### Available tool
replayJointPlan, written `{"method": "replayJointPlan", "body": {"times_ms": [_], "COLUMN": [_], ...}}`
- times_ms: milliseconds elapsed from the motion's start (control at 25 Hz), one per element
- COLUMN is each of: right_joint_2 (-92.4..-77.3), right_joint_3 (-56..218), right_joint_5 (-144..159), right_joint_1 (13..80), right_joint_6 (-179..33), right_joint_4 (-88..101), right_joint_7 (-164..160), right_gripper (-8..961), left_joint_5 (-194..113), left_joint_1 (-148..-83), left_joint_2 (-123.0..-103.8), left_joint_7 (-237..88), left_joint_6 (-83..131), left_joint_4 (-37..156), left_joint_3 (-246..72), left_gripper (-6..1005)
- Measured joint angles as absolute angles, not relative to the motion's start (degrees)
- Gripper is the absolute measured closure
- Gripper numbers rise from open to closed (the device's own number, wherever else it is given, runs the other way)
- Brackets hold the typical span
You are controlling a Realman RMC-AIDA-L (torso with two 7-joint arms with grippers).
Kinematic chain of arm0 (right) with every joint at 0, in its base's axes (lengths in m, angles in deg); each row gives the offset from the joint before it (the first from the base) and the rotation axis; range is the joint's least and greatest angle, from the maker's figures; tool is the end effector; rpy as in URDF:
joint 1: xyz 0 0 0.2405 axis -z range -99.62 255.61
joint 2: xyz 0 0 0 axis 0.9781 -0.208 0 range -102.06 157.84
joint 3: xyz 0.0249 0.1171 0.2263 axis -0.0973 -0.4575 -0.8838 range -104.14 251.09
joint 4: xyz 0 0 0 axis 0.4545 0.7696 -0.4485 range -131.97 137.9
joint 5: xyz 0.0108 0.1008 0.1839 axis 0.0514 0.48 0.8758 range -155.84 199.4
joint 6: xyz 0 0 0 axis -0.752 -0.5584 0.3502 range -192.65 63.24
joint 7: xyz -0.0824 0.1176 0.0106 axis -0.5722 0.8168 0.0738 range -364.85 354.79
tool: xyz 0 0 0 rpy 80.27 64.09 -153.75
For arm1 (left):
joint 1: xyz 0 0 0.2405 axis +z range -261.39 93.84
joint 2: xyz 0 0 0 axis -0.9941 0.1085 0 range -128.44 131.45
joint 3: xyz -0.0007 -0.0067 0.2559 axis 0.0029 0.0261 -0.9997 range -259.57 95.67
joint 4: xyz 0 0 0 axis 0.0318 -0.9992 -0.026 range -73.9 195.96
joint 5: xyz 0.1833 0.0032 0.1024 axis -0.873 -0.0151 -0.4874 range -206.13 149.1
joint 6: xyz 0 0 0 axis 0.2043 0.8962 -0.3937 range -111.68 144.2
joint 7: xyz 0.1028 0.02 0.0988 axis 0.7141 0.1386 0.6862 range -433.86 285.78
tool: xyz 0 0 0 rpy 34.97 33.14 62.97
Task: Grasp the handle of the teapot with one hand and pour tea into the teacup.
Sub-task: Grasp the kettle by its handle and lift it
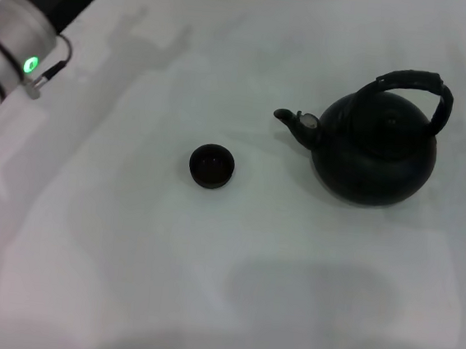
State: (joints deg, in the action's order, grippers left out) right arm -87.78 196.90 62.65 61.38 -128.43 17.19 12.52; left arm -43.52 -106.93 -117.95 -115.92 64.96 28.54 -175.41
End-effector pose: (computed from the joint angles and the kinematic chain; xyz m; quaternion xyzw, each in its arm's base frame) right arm 0.3699 0.3000 0.0082 -0.6528 0.3167 0.3130 0.6129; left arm -0.2483 0.3778 -0.0220 -0.7584 -0.2752 -0.3940 0.4403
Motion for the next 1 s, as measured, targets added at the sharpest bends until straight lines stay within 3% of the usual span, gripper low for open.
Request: {"method": "replayJointPlan", "body": {"times_ms": [520, 1000], "right_joint_2": [-86.88, -87.2], "right_joint_3": [202.5, 202.9], "right_joint_5": [59.5, 44.7], "right_joint_1": [63.7, 67.3], "right_joint_6": [-138.7, -153.6], "right_joint_4": [15.1, 9.8], "right_joint_7": [26.2, 32.3], "right_gripper": [81, 82], "left_joint_5": [-26.6, -26.2], "left_joint_1": [-106.5, -106.8], "left_joint_2": [-118.12, -118.01], "left_joint_7": [-108.1, -108.3], "left_joint_6": [70.2, 70.9], "left_joint_4": [41.0, 41.4], "left_joint_3": [-175.4, -175.7], "left_gripper": [120, 122]}}
